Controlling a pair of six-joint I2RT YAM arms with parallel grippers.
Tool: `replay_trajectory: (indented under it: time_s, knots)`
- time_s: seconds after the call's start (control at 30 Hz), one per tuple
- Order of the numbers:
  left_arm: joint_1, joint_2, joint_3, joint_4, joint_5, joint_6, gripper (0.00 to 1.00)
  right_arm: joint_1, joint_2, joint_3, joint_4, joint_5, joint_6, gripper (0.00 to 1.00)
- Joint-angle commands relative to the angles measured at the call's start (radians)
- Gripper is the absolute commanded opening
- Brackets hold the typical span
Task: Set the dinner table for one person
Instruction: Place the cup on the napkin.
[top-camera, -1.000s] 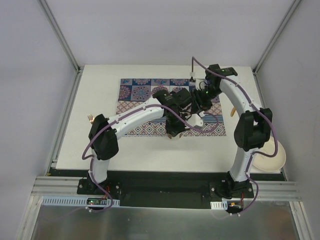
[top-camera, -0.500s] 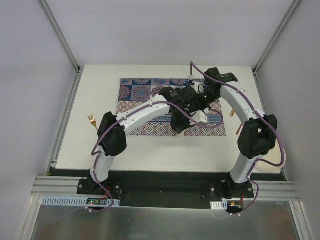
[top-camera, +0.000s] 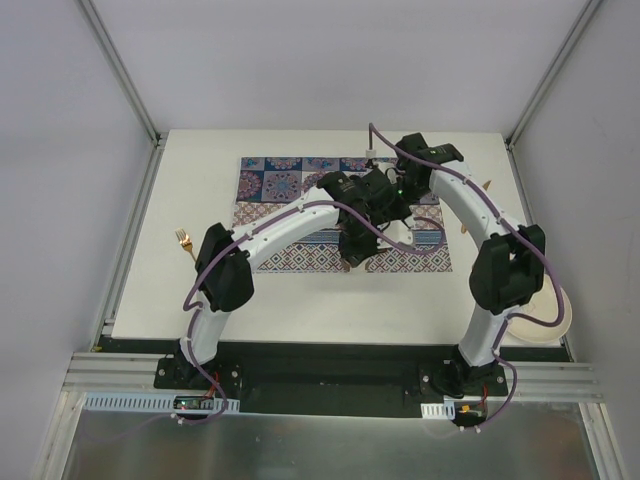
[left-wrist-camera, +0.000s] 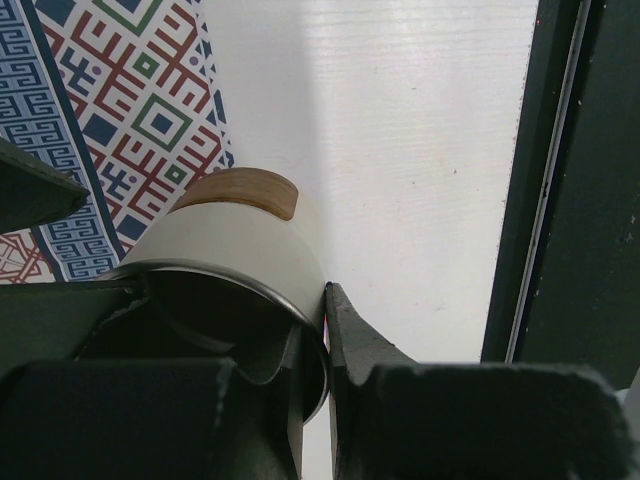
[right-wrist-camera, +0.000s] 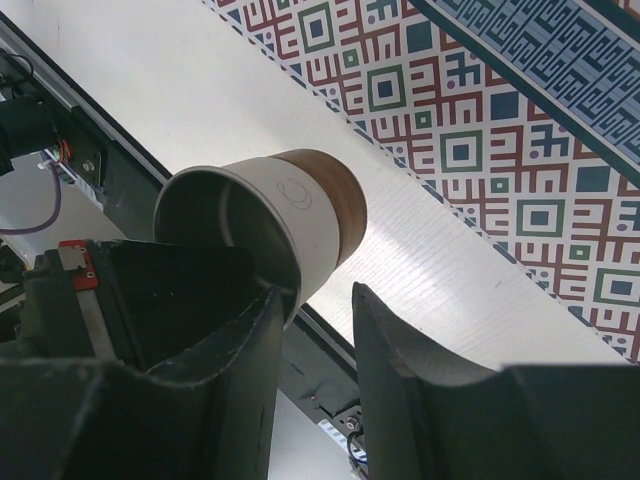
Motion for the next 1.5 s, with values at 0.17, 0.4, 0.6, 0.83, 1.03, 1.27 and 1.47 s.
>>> replay_trajectory:
  time_s: [0.17, 0.4, 0.6, 0.83, 1.03, 1.27, 1.47]
  knots:
    - [0.013, -0.005, 0.042, 0.021, 0.001, 0.033, 0.0, 0.057, 0.03, -0.012, 0.031, -0.001, 0.042, 0.36]
    - [0.029, 0.008, 0.043, 0.03, -0.002, 0.031, 0.0, 0.091, 0.061, -0.035, 0.06, 0.006, 0.081, 0.35]
    - [0.033, -0.001, 0.017, 0.128, -0.06, -0.01, 0.0, 0.107, 0.038, -0.113, 0.132, -0.002, 0.11, 0.35]
    - [0.042, -0.047, -0.061, 0.321, -0.29, -0.084, 0.0, 0.059, 0.035, -0.097, 0.16, -0.048, 0.142, 0.35]
    - [0.061, -0.103, -0.127, 0.466, -0.416, -0.109, 0.0, 0.042, 0.018, -0.096, 0.152, -0.059, 0.159, 0.35]
    - [0.062, -0.137, -0.169, 0.576, -0.479, -0.116, 0.0, 0.022, -0.002, -0.116, 0.171, -0.076, 0.174, 0.35]
    - [0.064, -0.145, -0.176, 0.581, -0.491, -0.115, 0.0, 0.01, -0.046, -0.135, 0.18, -0.074, 0.179, 0.36]
